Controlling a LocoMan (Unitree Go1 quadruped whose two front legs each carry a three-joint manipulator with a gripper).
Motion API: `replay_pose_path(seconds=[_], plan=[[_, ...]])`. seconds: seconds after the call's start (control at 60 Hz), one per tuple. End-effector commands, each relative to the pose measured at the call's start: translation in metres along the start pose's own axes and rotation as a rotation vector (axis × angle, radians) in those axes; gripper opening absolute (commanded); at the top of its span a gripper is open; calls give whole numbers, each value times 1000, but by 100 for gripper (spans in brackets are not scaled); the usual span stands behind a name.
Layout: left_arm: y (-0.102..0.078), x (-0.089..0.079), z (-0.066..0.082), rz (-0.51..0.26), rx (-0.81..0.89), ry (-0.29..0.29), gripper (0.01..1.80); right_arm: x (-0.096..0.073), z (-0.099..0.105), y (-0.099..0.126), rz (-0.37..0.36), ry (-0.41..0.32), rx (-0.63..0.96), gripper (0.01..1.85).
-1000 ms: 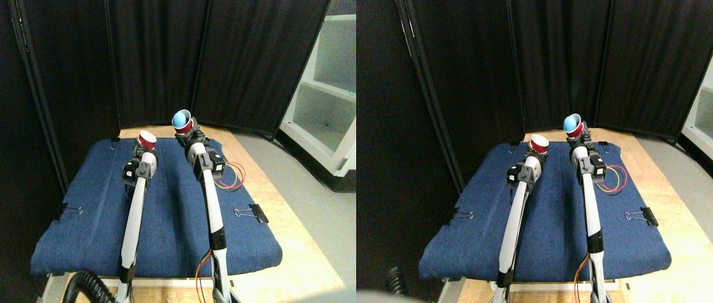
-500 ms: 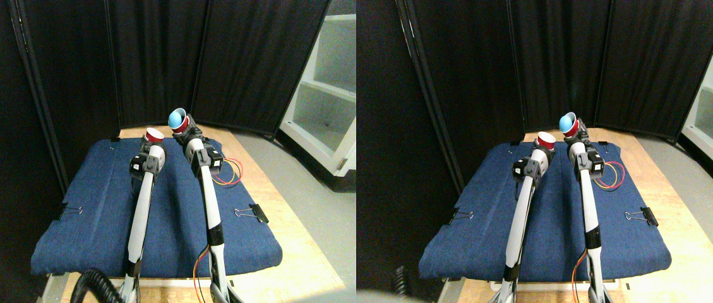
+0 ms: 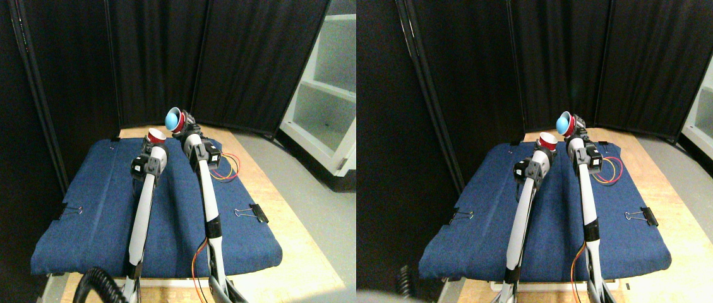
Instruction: Pour (bimanual)
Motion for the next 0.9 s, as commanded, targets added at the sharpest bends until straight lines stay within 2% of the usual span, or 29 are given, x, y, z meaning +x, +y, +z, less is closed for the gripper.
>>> replay_pose_path(seconds=[0.017,0.233,0.467,0.9], plan=[[-9,-3,0,-35,-26,-9,33,4,5,2,19,-39,14,33],[-7,-1,-3,-16,-77,-16,33,4,4,6,6,-27,-21,33],[-8,-1,-2,-24,-56,-12,33,4,1,13,48,-20,-68,33],[-6,1,-5,-5,-58,-39,33,1,4,23,86,13,-116,33]])
